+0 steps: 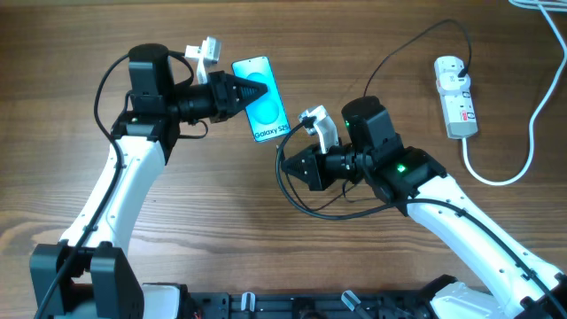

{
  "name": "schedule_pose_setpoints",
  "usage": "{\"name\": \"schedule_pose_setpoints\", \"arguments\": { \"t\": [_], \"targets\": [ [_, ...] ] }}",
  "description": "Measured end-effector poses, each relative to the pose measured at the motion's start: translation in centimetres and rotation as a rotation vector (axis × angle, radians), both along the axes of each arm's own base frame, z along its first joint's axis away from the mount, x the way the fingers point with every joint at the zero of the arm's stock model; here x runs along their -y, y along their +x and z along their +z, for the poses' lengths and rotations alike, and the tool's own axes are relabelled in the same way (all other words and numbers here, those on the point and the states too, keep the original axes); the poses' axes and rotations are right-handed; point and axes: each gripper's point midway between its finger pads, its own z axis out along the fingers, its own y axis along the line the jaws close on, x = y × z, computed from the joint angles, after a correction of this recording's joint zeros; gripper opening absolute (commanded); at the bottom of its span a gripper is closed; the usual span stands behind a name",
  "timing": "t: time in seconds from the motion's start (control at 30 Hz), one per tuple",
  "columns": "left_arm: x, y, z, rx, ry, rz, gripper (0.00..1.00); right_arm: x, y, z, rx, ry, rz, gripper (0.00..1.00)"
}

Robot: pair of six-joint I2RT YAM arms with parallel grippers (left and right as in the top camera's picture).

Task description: Plug charger to phone and switch on socket

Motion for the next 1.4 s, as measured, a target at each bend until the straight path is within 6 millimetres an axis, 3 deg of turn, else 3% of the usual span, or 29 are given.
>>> {"name": "schedule_pose_setpoints", "arguments": {
  "t": [0.23,0.4,0.57,1.2,1.4],
  "targets": [
    [-0.4,0.0,-1.4,-0.008,0.056,0.024,0.04,0.2,-0.1,-0.4,-0.018,-0.018,-0.009,0.05],
    [-0.5,0.3,-1.9,-0.012,0.083,0.046,0.04,-0.6,-1.1,-0.4,-0.014,-0.017,0.026,0.05],
    [1.0,-0.3,-2.3,0.001,0.109,0.018,0.04,-0.6,-0.6,-0.4,0.005,-0.024,0.009,0.05],
    [0.6,-0.3,-3.2,0.002,0.151,0.027,0.04,-0.2,0.1,-0.8,0.024,-0.058,-0.034,0.05],
    [0.4,-0.3,-3.2,-0.002,0.156,0.033,0.04,-0.9,1.4,0.6,0.078,-0.008,-0.068,0.05]
  ]
}}
